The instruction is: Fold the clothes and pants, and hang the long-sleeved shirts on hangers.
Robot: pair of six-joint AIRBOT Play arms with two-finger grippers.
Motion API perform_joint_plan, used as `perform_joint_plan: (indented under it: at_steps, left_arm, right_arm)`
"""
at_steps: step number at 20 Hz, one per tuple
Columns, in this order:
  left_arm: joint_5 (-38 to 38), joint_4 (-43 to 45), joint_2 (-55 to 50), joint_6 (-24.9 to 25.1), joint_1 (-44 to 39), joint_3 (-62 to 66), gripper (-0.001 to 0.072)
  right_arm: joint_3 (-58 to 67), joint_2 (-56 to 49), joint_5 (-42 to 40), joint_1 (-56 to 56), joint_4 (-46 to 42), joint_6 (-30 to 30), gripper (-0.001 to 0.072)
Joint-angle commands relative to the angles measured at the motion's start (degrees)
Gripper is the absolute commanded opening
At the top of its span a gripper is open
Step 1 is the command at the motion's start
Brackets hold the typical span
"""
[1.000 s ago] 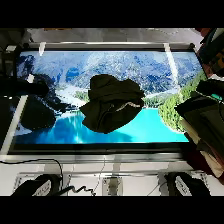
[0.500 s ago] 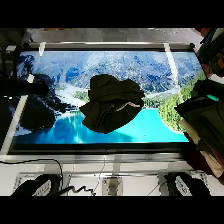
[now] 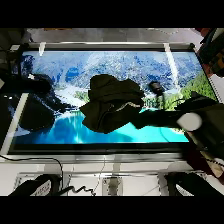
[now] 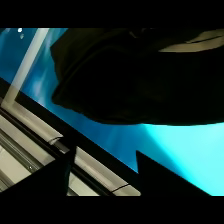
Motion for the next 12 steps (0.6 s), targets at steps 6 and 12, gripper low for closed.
perform_joint_plan:
  at_steps: [6, 12]
  left_arm:
    - [0.42, -0.22, -2.86, 0.04, 0.07, 0.00, 0.0326]
    - [0.42, -0.22, -2.86, 0.02, 0.07, 0.00, 0.0327]
  right_arm:
    - [9.86, -27.06, -7.32, 14.93, 1.42, 5.84, 0.0695]
    - [26.99, -40.68, 2.43, 14.95, -2.25, 11.80, 0.0703]
